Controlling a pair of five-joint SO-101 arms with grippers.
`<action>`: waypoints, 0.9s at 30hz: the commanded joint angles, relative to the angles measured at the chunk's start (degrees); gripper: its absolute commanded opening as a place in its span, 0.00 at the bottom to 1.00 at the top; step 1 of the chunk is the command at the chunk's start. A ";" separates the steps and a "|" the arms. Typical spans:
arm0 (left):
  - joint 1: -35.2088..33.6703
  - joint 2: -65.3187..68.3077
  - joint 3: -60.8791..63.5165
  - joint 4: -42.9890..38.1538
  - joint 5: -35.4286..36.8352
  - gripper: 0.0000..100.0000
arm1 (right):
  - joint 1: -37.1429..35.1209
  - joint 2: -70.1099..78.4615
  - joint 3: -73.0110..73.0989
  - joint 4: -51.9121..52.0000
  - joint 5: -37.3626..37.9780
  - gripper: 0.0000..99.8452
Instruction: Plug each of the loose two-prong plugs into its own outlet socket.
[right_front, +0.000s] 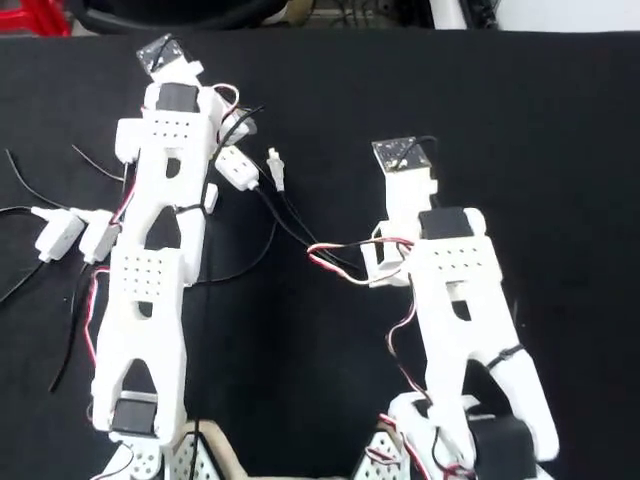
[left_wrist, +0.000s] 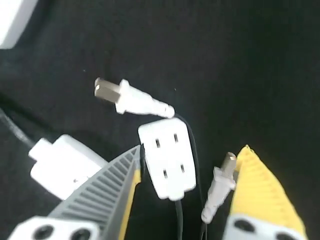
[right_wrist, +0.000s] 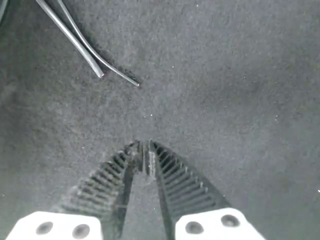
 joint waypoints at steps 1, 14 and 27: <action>1.19 1.23 -5.76 1.58 0.62 0.29 | 0.70 0.22 -0.22 -0.88 -0.53 0.01; 1.36 9.41 -5.67 -0.44 -1.49 0.29 | 0.70 0.22 -0.22 -0.88 -0.18 0.01; 0.31 9.58 -7.87 2.90 -1.76 0.07 | 0.79 0.22 -0.13 -0.88 -0.44 0.01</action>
